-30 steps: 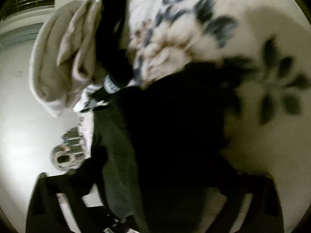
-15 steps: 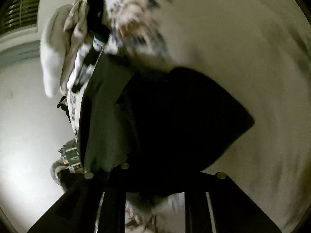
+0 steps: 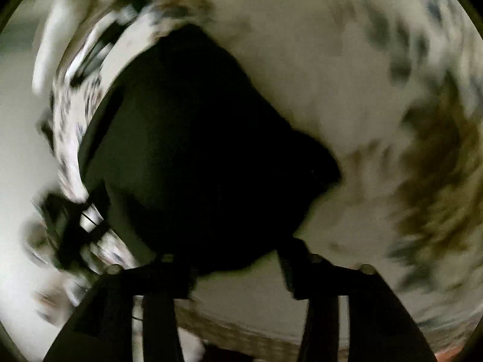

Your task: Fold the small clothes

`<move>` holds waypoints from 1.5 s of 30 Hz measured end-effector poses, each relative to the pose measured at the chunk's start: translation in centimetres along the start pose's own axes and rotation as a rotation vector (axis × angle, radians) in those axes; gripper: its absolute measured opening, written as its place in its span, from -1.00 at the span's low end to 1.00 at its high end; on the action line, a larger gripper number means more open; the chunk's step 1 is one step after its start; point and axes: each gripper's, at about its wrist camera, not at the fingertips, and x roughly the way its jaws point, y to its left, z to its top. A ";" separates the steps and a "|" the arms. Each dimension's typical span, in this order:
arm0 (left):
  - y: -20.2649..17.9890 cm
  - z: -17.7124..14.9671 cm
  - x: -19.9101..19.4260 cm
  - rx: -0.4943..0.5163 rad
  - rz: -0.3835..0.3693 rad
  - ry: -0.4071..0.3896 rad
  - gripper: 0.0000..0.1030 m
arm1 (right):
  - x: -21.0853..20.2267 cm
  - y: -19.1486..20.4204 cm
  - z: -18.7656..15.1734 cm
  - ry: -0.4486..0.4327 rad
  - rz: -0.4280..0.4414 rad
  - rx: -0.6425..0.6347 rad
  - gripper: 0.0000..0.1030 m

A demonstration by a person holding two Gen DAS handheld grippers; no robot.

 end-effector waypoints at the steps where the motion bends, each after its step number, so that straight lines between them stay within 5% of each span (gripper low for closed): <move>1: 0.0 -0.7 -0.7 -0.006 0.021 -0.028 0.19 | -1.3 1.7 -0.1 -0.008 -0.043 -0.076 0.01; 7: 0.6 -3.2 -1.4 0.003 0.101 -0.087 0.19 | -3.6 13.7 3.6 -0.055 -0.068 -0.443 0.15; 11: 0.8 -3.3 -0.9 0.001 0.098 -0.118 0.19 | 3.3 25.6 7.7 0.000 -0.131 -0.817 0.15; 15: 0.3 -3.4 -0.6 0.050 0.107 -0.155 0.18 | 10.2 33.7 8.8 0.126 -0.201 -1.038 0.15; 19: -0.3 -3.5 -0.1 0.080 0.105 -0.171 -0.28 | 15.5 37.2 7.2 0.273 -0.382 -1.262 0.14; 21: -0.3 -3.6 0.0 0.089 0.095 -0.178 -0.43 | 16.4 37.8 7.0 0.275 -0.439 -1.328 -0.31; 23: -0.2 -3.8 -0.1 0.088 0.083 -0.186 -0.49 | 16.6 38.1 8.3 0.271 -0.444 -1.270 -0.75; 27: 0.1 -4.1 -0.3 0.094 0.058 -0.192 -0.54 | 15.6 37.4 13.9 0.222 -0.378 -0.935 -0.91; 29: 0.2 -4.0 -0.7 0.097 0.054 -0.194 -0.54 | 15.7 35.6 17.1 0.264 -0.297 -0.710 -0.91; 35: 0.8 -3.6 -1.2 0.091 0.034 -0.159 -0.53 | 14.7 32.9 19.7 0.289 -0.170 -0.529 -0.87; 39: 1.4 -3.1 -2.3 0.064 0.026 -0.122 -0.39 | 8.1 30.2 22.0 0.165 -0.086 -0.495 0.08; 42: 1.5 -2.2 -3.8 0.051 0.021 -0.143 0.18 | 1.8 25.8 22.4 0.066 -0.076 -0.489 0.13; 45: 1.4 -0.6 -5.0 0.034 -0.001 -0.167 0.18 | -1.6 21.0 22.1 0.007 -0.110 -0.435 0.23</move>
